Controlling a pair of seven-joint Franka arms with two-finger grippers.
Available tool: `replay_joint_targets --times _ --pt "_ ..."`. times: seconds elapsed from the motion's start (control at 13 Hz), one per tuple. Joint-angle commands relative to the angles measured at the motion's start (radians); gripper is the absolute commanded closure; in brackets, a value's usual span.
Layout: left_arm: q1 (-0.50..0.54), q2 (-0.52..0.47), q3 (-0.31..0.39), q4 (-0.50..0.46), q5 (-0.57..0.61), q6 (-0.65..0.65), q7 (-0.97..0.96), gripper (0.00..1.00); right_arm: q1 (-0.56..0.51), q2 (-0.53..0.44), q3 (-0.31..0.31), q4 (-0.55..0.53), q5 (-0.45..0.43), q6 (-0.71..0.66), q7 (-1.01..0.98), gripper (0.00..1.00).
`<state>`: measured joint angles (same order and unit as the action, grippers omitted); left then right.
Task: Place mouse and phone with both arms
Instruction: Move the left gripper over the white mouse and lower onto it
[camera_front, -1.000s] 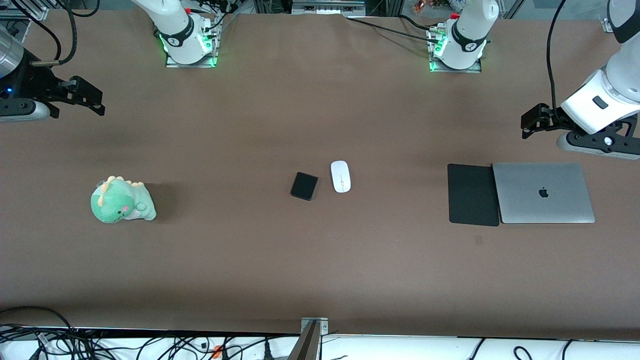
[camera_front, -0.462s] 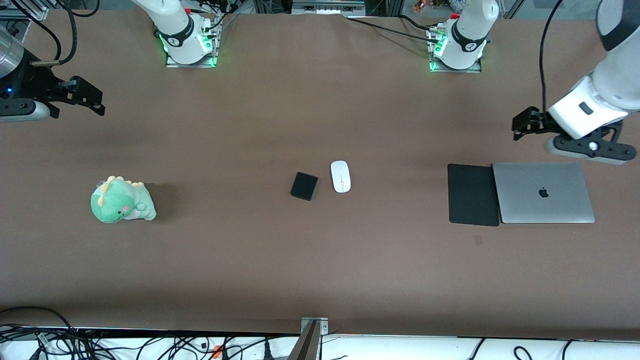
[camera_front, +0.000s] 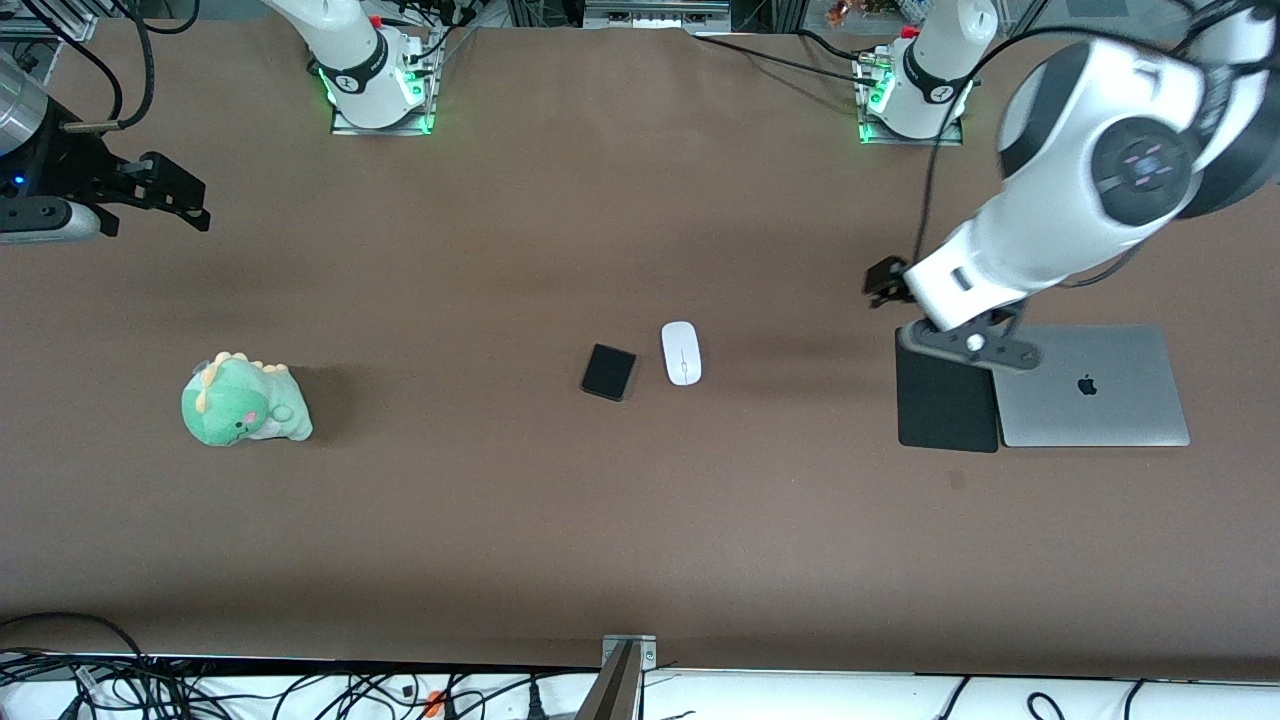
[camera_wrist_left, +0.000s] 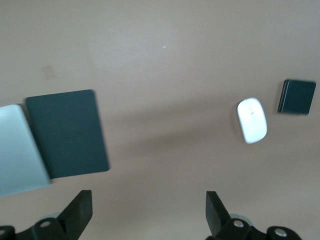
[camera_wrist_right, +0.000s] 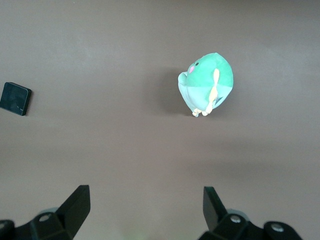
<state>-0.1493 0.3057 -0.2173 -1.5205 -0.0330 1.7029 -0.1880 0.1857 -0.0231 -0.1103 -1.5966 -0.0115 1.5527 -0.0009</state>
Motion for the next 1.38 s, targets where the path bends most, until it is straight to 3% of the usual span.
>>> replay_joint_targets --times 0.0,0.38,0.62,0.85,1.08,1.31 --pt "-0.082 0.096 0.009 0.066 -0.015 0.061 -0.121 0.0 0.001 0.005 0.001 0.017 -0.002 -0.008 0.005 0.0" --pt "-0.231 0.272 0.012 0.065 0.008 0.331 -0.289 0.0 0.001 0.005 0.001 0.017 -0.002 -0.006 0.005 0.0" --pt "-0.311 0.348 0.018 0.057 0.122 0.415 -0.405 0.0 0.001 0.005 0.001 0.017 -0.002 -0.005 0.007 0.0" --pt "-0.374 0.406 0.016 0.026 0.335 0.442 -0.584 0.0 0.001 0.005 0.001 0.017 -0.002 -0.005 0.006 0.0" --pt "-0.4 0.463 0.016 -0.012 0.344 0.59 -0.732 0.0 0.001 0.005 0.001 0.017 -0.002 -0.005 0.005 0.0" --pt "-0.398 0.463 0.015 -0.095 0.347 0.702 -0.746 0.0 0.001 0.005 0.001 0.017 -0.004 -0.006 -0.001 0.0"
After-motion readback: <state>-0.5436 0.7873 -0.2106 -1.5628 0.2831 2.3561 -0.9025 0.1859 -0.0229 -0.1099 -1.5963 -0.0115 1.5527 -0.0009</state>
